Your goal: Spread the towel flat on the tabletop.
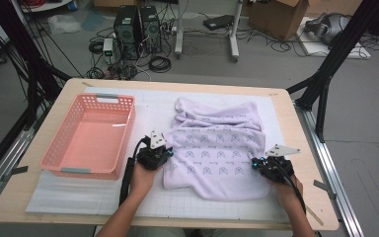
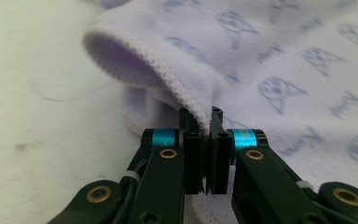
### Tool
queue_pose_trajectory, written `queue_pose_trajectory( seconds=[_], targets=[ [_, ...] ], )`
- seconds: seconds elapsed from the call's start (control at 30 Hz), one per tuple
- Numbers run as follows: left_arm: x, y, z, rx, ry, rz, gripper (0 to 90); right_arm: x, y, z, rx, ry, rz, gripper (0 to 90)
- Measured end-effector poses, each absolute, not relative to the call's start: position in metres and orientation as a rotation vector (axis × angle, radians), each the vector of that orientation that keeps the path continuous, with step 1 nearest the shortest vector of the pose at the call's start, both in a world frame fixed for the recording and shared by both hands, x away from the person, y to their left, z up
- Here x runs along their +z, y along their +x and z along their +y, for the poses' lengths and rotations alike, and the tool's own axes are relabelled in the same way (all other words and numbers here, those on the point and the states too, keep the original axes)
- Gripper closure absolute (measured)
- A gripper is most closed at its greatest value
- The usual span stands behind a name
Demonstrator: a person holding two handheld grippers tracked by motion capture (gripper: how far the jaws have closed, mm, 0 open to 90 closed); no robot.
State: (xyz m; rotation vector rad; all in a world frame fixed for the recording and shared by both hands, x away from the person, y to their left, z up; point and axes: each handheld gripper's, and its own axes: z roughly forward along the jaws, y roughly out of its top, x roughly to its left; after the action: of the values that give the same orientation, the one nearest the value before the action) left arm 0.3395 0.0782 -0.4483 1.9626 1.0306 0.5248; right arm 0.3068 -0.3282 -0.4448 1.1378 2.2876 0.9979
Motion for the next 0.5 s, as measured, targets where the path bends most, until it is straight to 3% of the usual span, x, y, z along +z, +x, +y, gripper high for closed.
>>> queue_pose_trajectory(
  seconds=[0.2, 0.27, 0.3, 0.33, 0.43, 0.5],
  targets=[
    [-0.448, 0.356, 0.086, 0.612, 1.865, 1.110, 87.4, -0.440, 0.317, -0.317, 0.993, 1.157, 2.148, 87.0],
    [-0.449, 0.361, 0.087, 0.595, 1.866, 1.142, 87.0, -0.440, 0.321, -0.311, 0.992, 1.175, 2.124, 81.3],
    [-0.448, 0.360, 0.088, 0.587, 1.847, 1.141, 83.5, -0.440, 0.322, -0.309, 0.997, 1.185, 2.118, 71.7],
    [-0.447, 0.359, 0.089, 0.561, 1.829, 1.147, 74.7, -0.439, 0.321, -0.310, 1.006, 1.186, 2.112, 68.5],
    [-0.442, 0.353, 0.093, 0.500, 1.828, 1.119, 54.6, -0.432, 0.314, -0.320, 1.072, 1.197, 2.074, 63.8],
    [-0.440, 0.348, 0.094, 0.445, 1.846, 1.097, 48.7, -0.426, 0.310, -0.330, 1.095, 1.208, 2.048, 63.4]
  ],
)
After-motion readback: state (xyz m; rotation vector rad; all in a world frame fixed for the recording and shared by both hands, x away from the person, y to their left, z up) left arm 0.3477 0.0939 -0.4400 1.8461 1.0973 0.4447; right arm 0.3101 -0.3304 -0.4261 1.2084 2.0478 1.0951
